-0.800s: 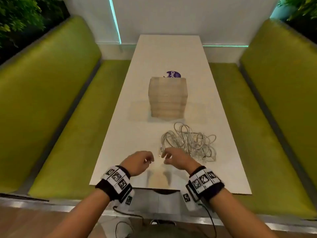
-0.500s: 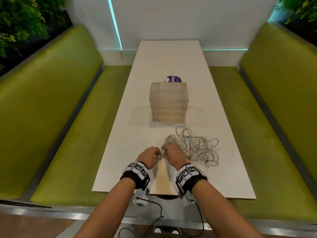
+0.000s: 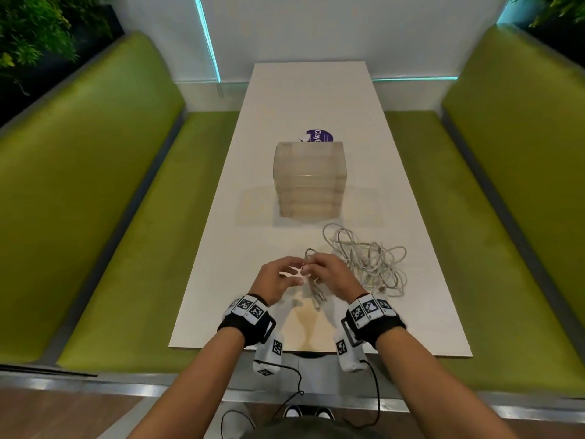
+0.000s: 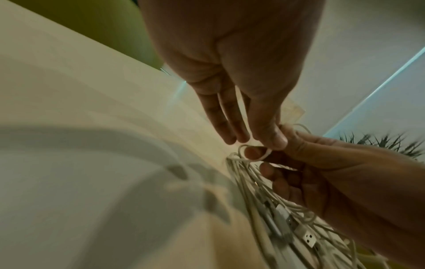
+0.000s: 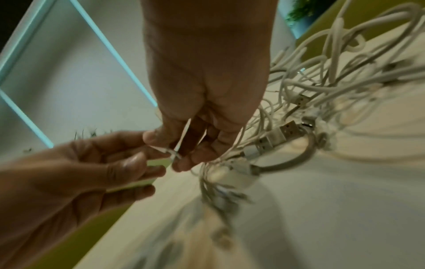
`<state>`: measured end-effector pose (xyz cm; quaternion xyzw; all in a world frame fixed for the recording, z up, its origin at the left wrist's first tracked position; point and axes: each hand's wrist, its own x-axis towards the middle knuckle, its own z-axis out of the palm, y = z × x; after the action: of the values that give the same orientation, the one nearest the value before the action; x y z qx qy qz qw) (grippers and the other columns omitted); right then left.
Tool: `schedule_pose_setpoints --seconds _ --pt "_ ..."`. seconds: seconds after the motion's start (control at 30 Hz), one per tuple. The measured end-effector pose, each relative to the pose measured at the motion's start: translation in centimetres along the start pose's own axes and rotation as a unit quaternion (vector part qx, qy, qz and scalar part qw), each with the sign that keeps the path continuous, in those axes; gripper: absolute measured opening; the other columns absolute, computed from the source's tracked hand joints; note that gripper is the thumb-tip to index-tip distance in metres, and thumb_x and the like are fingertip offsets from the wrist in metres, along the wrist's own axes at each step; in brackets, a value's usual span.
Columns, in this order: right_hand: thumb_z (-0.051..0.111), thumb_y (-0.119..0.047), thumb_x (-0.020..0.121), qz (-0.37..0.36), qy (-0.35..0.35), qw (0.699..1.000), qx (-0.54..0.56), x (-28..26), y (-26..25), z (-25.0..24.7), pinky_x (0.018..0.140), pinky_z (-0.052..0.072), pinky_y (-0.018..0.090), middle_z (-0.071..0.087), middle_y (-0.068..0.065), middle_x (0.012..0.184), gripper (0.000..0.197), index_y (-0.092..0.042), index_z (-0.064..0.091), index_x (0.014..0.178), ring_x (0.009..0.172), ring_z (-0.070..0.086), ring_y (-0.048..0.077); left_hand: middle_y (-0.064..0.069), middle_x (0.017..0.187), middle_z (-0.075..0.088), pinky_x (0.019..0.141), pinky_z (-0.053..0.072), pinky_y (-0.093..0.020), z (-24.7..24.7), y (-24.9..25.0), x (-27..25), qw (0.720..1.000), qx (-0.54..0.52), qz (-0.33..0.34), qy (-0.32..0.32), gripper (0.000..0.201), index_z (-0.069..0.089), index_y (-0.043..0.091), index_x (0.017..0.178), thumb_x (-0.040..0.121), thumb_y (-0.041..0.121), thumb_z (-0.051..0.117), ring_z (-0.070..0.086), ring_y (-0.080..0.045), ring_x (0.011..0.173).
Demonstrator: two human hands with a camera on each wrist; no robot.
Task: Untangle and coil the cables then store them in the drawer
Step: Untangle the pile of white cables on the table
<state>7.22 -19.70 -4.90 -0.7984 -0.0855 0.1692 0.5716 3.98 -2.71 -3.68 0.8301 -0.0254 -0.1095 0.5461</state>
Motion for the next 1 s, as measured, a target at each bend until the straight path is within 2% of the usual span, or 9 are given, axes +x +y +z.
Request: schedule_pose_setpoints --seconds 0.17,0.27,0.37,0.47,0.53,0.67,0.87,0.93,1.0 --pt "0.066 -0.010 0.086 0.017 -0.008 0.992 0.128 0.1 -0.8 0.4 0.049 0.038 0.021 0.062 0.007 0.061 0.013 -0.011 0.057 0.077 0.049 0.049 0.012 -0.002 0.087 0.073 0.081 0.052 -0.029 0.4 0.2 0.3 0.993 -0.086 0.001 0.077 0.023 0.073 0.016 0.088 0.070 0.001 0.077 0.069 -0.014 0.083" --pt "0.058 -0.016 0.093 0.016 -0.042 0.991 0.124 -0.2 -1.6 0.0 0.048 0.039 0.016 0.064 0.004 0.070 0.009 -0.012 0.055 0.086 0.050 0.053 0.008 -0.007 0.084 0.073 0.079 0.053 -0.033 0.1 1.0 0.4 0.982 -0.164 -0.005 0.090 0.015 0.071 0.009 0.083 0.075 -0.004 0.071 0.068 -0.018 0.078" --pt "0.057 -0.016 0.093 0.023 -0.121 0.991 0.042 -0.4 -1.2 -0.8 0.052 0.041 0.015 0.065 -0.002 0.084 0.008 -0.012 0.061 0.099 0.058 0.055 0.006 -0.010 0.095 0.071 0.080 0.054 -0.034 -0.8 1.5 0.4 0.964 -0.241 -0.006 0.114 0.012 0.059 0.007 0.082 0.086 -0.004 0.060 0.066 -0.019 0.084" --pt "0.071 -0.019 0.083 -0.020 -0.142 0.983 -0.111 0.1 -0.8 -0.5 0.069 0.043 0.019 0.059 -0.003 0.093 0.024 -0.018 0.062 0.105 0.077 0.054 0.007 -0.014 0.087 0.072 0.082 0.051 -0.039 -1.0 1.9 -0.1 0.958 -0.273 -0.002 0.085 0.006 0.051 0.008 0.089 0.093 0.007 0.056 0.061 -0.029 0.079" --pt "0.071 -0.022 0.082 -0.048 -0.112 0.971 -0.204 0.9 -0.5 0.3 0.074 0.042 0.022 0.050 -0.004 0.095 0.032 -0.016 0.062 0.112 0.083 0.052 0.011 -0.015 0.077 0.068 0.081 0.048 -0.042 -0.5 2.5 -0.3 0.954 -0.291 0.006 0.072 0.006 0.050 0.009 0.091 0.095 0.011 0.053 0.055 -0.030 0.073" --pt "0.063 -0.026 0.087 -0.054 -0.010 0.941 -0.333 2.0 0.1 0.2 0.076 0.048 0.034 0.037 -0.003 0.099 0.025 -0.018 0.066 0.110 0.086 0.053 0.020 -0.001 0.060 0.061 0.087 0.054 -0.039 -1.1 5.9 -0.7 0.930 -0.357 0.029 0.078 0.011 0.049 0.012 0.088 0.098 0.011 0.045 0.065 -0.023 0.069" --pt "0.065 -0.035 0.086 -0.016 -0.009 0.940 -0.342 3.4 -0.1 -2.5 0.086 0.043 0.032 0.045 0.000 0.107 0.024 -0.014 0.072 0.095 0.099 0.049 0.018 0.006 0.057 0.046 0.056 0.039 -0.022 -5.1 8.2 -1.3 0.878 -0.450 0.073 0.148 0.008 0.048 0.017 0.085 0.091 0.021 0.049 0.037 -0.009 0.048" --pt "0.065 -0.039 0.086 -0.015 -0.008 0.948 -0.319 3.4 -0.1 -3.1 0.087 0.042 0.032 0.050 0.000 0.108 0.028 -0.013 0.073 0.090 0.100 0.049 0.016 0.007 0.059 0.045 0.053 0.032 -0.020 -6.2 7.2 -1.3 0.893 -0.411 0.062 0.172 0.015 0.050 0.017 0.085 0.098 0.018 0.044 0.033 -0.008 0.049" --pt "0.059 -0.040 0.089 -0.030 0.003 0.957 -0.289 3.4 -0.5 -3.2 0.078 0.042 0.031 0.053 0.001 0.098 0.032 -0.013 0.070 0.077 0.089 0.052 0.016 0.008 0.063 0.043 0.053 0.028 -0.020 -6.0 5.8 -1.0 0.947 -0.267 0.035 0.177 0.016 0.053 0.017 0.090 0.101 0.018 0.041 0.033 -0.007 0.053"
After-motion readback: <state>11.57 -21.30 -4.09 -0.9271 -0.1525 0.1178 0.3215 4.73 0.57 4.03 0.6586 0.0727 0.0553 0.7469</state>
